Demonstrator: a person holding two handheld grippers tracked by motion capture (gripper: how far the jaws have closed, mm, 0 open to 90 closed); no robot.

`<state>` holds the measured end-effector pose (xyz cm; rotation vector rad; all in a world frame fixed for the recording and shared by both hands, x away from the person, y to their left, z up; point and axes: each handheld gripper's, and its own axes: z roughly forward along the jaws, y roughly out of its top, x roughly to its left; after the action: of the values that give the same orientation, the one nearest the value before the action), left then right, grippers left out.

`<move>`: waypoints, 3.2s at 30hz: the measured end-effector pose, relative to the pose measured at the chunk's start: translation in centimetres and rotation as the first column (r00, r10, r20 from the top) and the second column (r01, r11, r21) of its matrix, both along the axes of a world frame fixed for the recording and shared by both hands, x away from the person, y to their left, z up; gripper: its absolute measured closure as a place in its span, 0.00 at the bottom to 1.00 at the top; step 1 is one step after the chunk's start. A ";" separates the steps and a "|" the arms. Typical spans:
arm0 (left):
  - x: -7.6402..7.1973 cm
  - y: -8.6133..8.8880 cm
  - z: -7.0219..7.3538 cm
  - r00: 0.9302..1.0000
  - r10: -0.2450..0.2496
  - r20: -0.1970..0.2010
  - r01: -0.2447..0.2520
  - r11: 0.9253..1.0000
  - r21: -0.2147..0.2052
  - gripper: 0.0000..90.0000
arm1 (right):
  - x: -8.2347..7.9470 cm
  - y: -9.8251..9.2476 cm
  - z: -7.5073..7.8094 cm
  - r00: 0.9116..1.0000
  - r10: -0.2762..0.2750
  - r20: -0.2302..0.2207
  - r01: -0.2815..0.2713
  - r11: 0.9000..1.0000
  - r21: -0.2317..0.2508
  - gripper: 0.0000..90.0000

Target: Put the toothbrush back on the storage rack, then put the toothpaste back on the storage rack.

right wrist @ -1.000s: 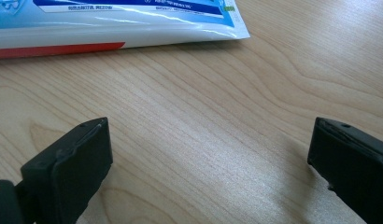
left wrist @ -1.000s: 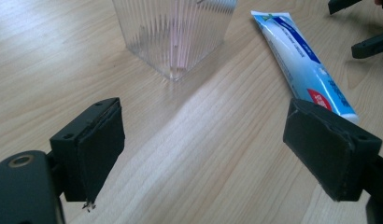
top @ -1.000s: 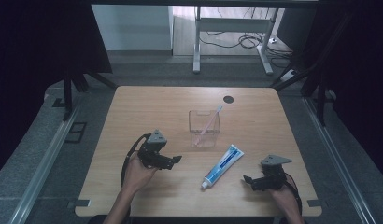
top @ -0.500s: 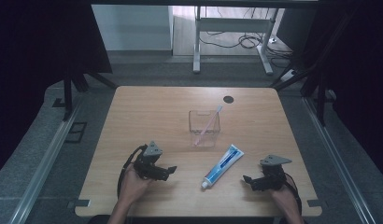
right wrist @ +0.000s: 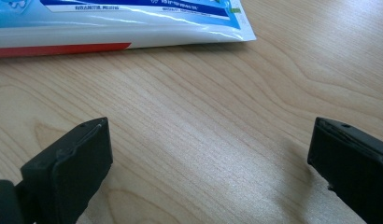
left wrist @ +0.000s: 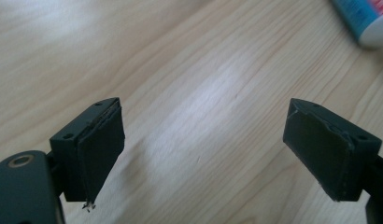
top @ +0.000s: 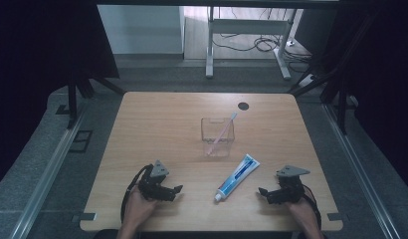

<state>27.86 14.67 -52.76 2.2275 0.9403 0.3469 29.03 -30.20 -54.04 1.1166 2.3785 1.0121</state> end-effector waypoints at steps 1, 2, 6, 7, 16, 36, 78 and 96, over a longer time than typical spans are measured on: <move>-0.1 0.0 -0.1 1.000 0.003 0.003 -0.003 1.000 0.012 0.14 | 0.0 0.0 0.0 1.000 0.001 0.000 -0.001 1.000 -0.001 0.00; -0.1 0.0 -0.2 1.000 0.004 0.005 -0.004 1.000 0.028 0.14 | 0.0 0.0 0.0 1.000 0.002 0.001 -0.002 1.000 0.000 0.00; -0.2 -0.1 -0.2 1.000 0.001 0.018 -0.002 0.999 0.037 0.14 | -0.1 0.1 0.0 1.000 0.003 0.004 -0.003 1.000 -0.002 0.00; -0.2 -0.1 -0.2 1.000 0.001 0.020 -0.002 0.999 0.036 0.14 | -0.1 0.1 0.0 1.000 0.002 0.006 -0.002 1.000 0.000 0.00; -0.2 0.1 -0.2 0.999 -0.011 0.048 0.009 1.000 0.026 0.14 | -0.2 0.2 0.4 1.000 0.025 -0.003 -0.025 1.000 0.011 0.00; -0.7 0.6 0.5 0.994 -0.016 0.105 0.020 0.999 -0.037 0.15 | -0.4 2.0 1.7 0.978 0.129 -0.166 -0.121 0.991 0.056 0.17; -0.7 0.5 0.5 0.993 -0.041 0.114 0.043 0.999 -0.015 0.15 | 1.3 13.1 4.1 0.947 0.301 -0.109 -0.297 0.954 0.051 1.00; -0.6 0.3 0.2 0.995 -0.058 0.085 0.058 0.998 0.000 0.15 | 1.8 13.3 3.0 0.928 0.293 -0.231 -0.285 0.956 0.069 1.00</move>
<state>27.28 15.00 -52.58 2.2150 0.8295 0.4103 30.82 -16.92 -51.07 0.9636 2.7941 1.0652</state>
